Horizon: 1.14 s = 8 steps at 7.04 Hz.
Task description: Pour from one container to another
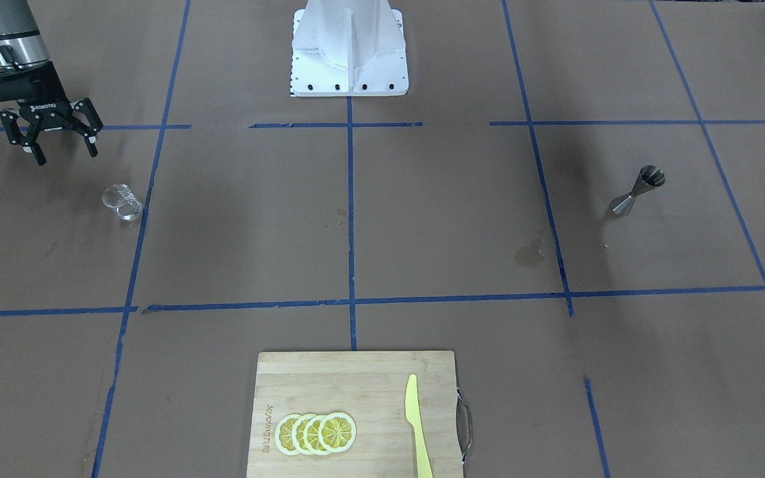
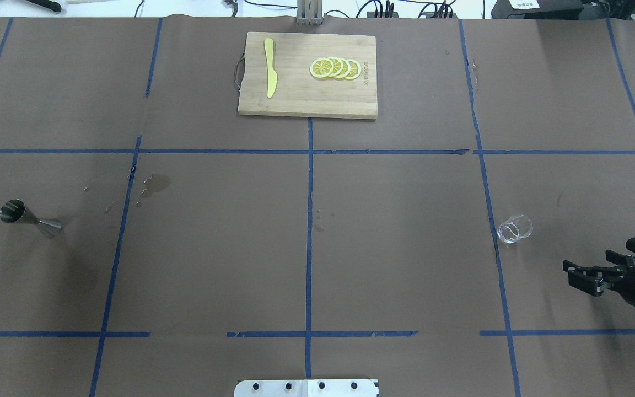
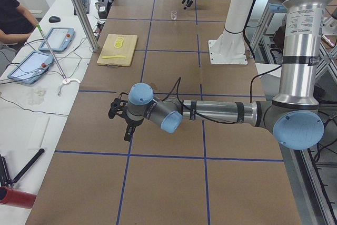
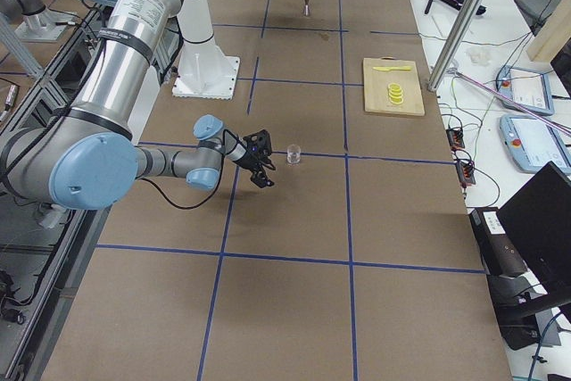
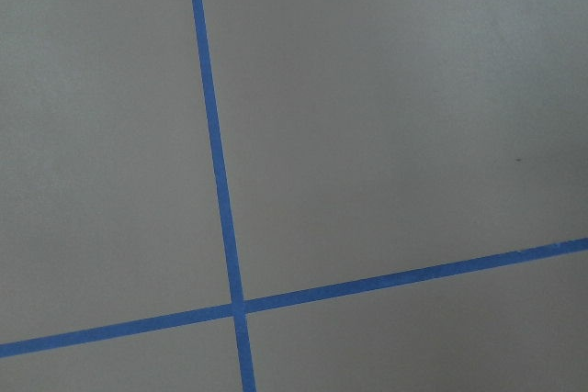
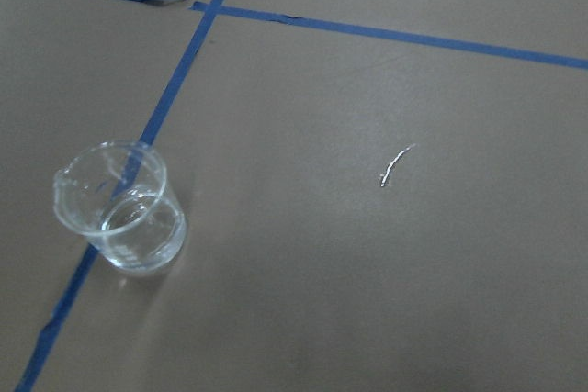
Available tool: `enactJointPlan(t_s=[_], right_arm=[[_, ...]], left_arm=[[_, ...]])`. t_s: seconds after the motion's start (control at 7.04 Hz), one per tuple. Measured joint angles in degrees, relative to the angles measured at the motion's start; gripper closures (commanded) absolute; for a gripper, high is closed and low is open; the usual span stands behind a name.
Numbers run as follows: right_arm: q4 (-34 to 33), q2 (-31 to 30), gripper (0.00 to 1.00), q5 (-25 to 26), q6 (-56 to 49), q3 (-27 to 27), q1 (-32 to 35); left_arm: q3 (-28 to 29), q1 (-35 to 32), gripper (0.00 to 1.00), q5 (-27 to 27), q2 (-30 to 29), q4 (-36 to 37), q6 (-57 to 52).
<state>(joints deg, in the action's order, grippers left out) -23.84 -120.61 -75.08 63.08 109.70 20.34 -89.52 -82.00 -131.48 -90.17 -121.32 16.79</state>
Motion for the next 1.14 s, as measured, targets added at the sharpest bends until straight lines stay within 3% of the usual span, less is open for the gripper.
enactJointPlan(t_s=[0.28,0.57,0.85,1.14], right_arm=[[0.41,1.87,0.0,-17.29,-9.94,-2.19,15.33],[-4.24,7.43,0.0,-38.81,-20.47,-6.8,34.68],[-17.34,13.33,0.0,-52.99,-35.9,-9.88,50.67],[-39.37,21.59,0.0,-60.76,-53.94,-10.53,62.17]], left_arm=[[0.21,-0.01,0.0,0.04,0.13,0.44,-3.45],[0.44,-0.7,0.0,-0.01,0.16,1.66,-7.16],[0.26,-4.13,0.0,-0.07,-1.12,10.46,-14.7],[0.13,-7.0,0.0,-0.13,-3.12,18.9,-21.12]])
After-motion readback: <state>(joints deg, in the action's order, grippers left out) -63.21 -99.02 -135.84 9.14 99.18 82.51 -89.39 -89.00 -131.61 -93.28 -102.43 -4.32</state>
